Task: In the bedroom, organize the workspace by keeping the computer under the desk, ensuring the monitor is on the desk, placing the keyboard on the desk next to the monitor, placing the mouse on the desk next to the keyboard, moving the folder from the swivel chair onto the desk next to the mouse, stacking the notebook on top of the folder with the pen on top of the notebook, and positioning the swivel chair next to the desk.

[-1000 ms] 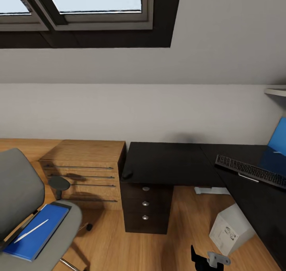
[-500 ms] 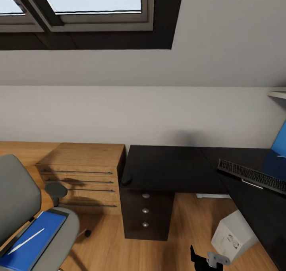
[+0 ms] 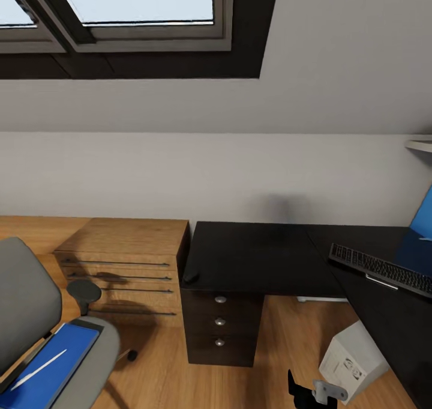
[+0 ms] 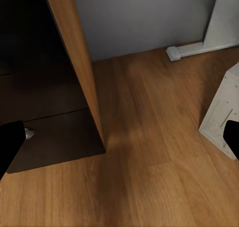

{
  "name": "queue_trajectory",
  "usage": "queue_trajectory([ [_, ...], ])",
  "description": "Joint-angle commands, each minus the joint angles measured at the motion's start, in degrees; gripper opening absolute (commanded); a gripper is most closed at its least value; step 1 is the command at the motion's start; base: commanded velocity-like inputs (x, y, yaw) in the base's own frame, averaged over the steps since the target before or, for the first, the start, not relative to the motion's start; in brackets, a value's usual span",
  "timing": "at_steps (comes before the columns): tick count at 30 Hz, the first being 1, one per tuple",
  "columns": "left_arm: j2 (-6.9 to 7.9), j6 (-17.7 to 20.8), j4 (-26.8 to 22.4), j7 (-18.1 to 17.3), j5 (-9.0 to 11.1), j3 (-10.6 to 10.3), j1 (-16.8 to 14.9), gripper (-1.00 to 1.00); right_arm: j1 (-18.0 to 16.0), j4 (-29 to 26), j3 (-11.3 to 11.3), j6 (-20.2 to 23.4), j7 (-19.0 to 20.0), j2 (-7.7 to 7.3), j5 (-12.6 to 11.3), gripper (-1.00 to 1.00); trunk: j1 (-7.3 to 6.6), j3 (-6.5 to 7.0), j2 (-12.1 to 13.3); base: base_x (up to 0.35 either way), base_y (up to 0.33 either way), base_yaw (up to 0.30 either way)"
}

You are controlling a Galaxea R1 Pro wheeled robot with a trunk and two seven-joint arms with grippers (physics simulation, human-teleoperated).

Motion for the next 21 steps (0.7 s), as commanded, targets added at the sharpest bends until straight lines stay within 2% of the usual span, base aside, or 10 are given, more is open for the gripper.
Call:
queue_trajectory([
  [1,0.05,-0.3,0.04,0.4,0.61,-0.43,-0.06,1.0,-0.06,0.11,-0.47,-0.23,0.31,-0.01,0.12,1.0,-0.22,0.1,0.36,0.002,0.0,0.0],
  [21,0.02,-0.38,0.02,0.45,0.61,-0.43,-0.06,1.0,-0.06,0.11,-0.47,-0.23,0.3,-0.05,0.1,1.0,-4.61,3.7,8.38,0.0,0.0,0.0],
])
